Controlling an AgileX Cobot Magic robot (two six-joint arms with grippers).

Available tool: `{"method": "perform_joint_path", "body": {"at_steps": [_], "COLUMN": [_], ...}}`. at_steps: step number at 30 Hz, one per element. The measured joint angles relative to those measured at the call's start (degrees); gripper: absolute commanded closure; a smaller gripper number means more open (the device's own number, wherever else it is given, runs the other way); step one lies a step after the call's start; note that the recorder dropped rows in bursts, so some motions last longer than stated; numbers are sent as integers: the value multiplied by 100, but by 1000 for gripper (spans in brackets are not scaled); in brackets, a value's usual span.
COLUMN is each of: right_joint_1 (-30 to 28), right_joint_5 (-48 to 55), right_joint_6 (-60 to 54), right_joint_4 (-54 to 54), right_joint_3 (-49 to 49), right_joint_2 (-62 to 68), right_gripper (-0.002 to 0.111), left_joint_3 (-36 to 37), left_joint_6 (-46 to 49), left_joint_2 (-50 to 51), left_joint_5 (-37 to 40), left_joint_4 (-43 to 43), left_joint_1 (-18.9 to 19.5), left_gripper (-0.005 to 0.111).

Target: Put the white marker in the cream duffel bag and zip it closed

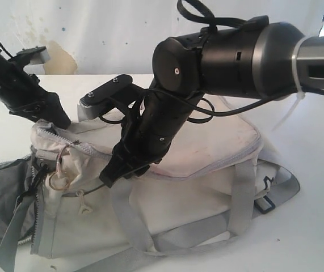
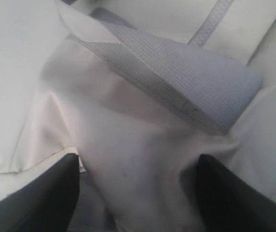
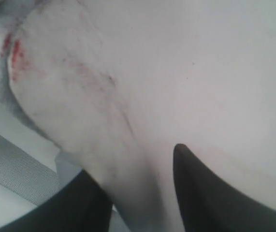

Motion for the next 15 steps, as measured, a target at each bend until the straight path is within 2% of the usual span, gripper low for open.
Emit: {"method": "perform_joint_path", "body": {"at_steps": [1,3,5,6,8,11,13,15], "right_joint_1": [0,0,0,0,0,0,0,0], "right_joint_5": [0,-14,-27,-38,-48,-48,-60,-96], "right_joint_6": [0,0,0,0,0,0,0,0], "right_joint_4": [0,0,0,0,0,-33,-67,-82], "right_joint_3": [0,0,0,0,0,0,0,0], "right_joint_2": [0,0,0,0,0,121,228,253], "right_gripper": [71,71,71,71,72,74,81,95], "left_joint_3": [0,-9,-9,-9,-61,-486,-796,-1001], "left_joint_6": [117,289,334,346,373,269,-12,-471], "left_joint_2": [52,156,212,235,246,254,254,254], "left_joint_5": [39,64,64,64,51,390,559,645], "left_joint_4": [0,-70,-150,-204,-326,-944,-1468,-1820], "left_joint_1": [-41,-159,-184,-198,-197,-91,88,283], "left_gripper": [35,57,97,106,107,107,107,107]}}
